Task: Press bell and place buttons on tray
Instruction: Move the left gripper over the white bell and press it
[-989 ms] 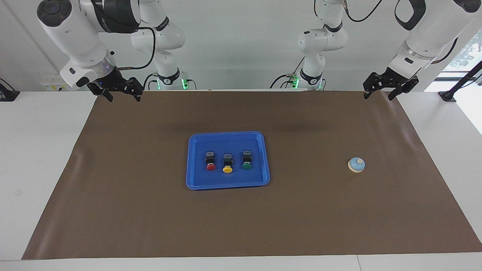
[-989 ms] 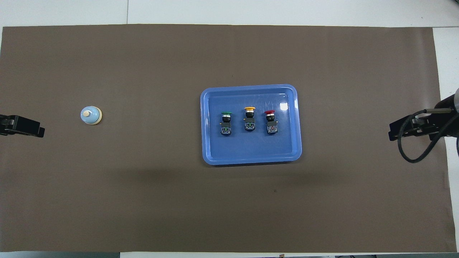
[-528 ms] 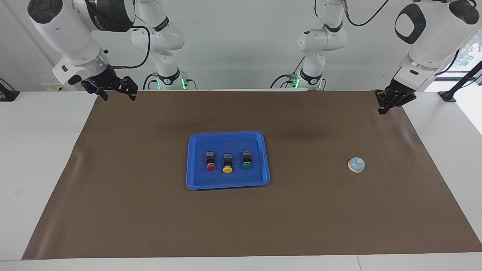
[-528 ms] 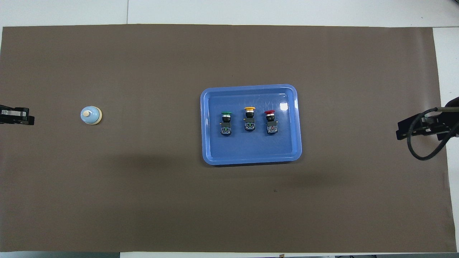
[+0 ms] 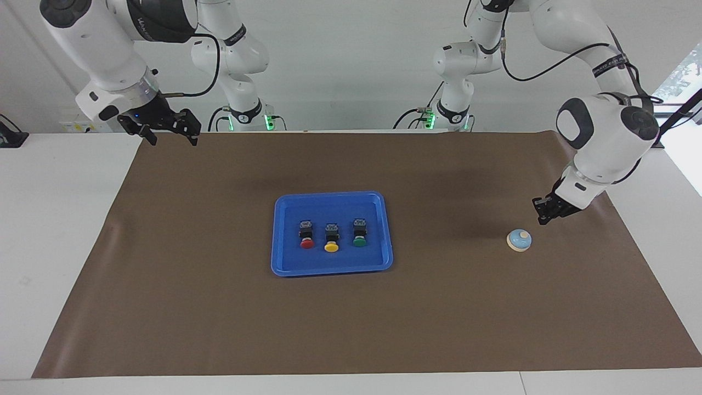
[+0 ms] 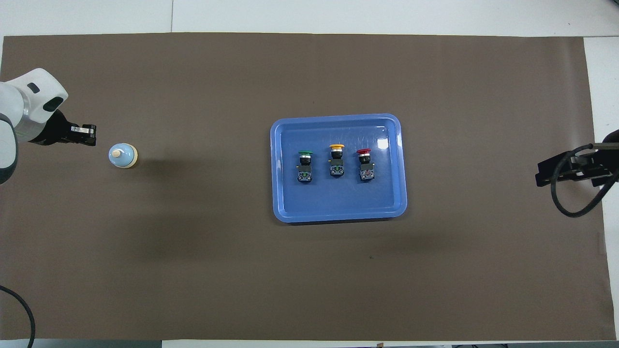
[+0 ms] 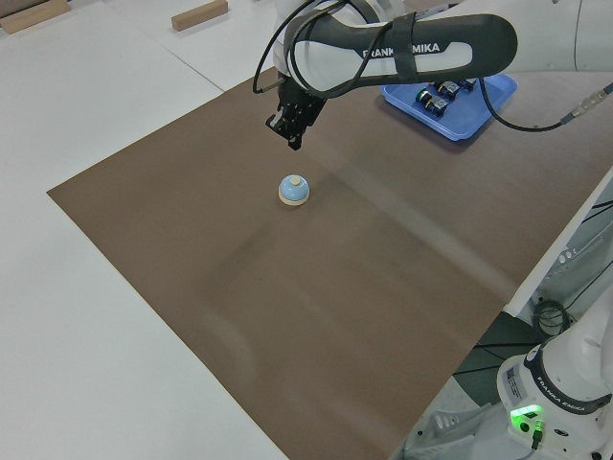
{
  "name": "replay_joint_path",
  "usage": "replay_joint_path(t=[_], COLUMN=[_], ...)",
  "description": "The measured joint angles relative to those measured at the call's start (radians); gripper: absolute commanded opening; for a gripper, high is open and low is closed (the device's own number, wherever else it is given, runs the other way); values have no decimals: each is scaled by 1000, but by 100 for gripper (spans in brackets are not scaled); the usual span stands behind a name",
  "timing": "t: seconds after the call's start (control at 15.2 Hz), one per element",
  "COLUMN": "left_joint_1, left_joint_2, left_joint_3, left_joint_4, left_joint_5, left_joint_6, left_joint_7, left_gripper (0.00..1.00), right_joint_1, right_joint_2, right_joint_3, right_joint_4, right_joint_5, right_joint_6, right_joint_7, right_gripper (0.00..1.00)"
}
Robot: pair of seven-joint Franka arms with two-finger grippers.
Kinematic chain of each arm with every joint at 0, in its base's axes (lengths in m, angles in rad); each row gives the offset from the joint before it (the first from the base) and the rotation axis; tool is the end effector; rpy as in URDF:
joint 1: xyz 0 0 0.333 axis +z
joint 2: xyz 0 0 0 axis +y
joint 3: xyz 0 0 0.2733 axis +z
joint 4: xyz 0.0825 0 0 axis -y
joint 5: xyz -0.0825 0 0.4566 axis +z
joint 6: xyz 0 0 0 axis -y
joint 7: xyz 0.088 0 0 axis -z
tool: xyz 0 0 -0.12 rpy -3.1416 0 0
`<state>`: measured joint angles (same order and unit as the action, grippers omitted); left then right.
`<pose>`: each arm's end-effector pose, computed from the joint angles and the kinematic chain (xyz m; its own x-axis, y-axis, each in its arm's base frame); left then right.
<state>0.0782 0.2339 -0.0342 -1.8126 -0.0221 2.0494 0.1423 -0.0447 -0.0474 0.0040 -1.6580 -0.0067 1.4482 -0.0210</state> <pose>0.6750 0.0288 0.3243 0.9962 -0.0870 0.0067 -0.0872 -0.9958 0.0269 0.5959 -0.0251 0.5415 0.9866 -0.0200 -0.1618 -0.0197 -0.9998 0.0035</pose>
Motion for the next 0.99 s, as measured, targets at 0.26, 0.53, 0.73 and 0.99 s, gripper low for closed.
replay_joint_path(t=[0.26,0.53,0.73,0.99], left_joint_1=[2,5,5,5], left_joint_2=[41,63,72,83], left_joint_3=[2,2,2,2], left_joint_4=[1,1,0,-3], left_joint_5=[0,1,1,1], left_joint_6=[43,60,62,83], left_joint_7=[0,0,0,0], left_gripper=[0,0,0,0], right_joint_1=[-12,-16,-19,-27], right_joint_2=[0,0,0,0], right_joint_3=[-5,-10,-34,-55], right_joint_4=[15,14,15,16], right_joint_5=[0,0,0,0], right_joint_6=[-14,-14,4,10], right_joint_7=[-36,-36,-2,-1], right_gripper=[100,100,100,100])
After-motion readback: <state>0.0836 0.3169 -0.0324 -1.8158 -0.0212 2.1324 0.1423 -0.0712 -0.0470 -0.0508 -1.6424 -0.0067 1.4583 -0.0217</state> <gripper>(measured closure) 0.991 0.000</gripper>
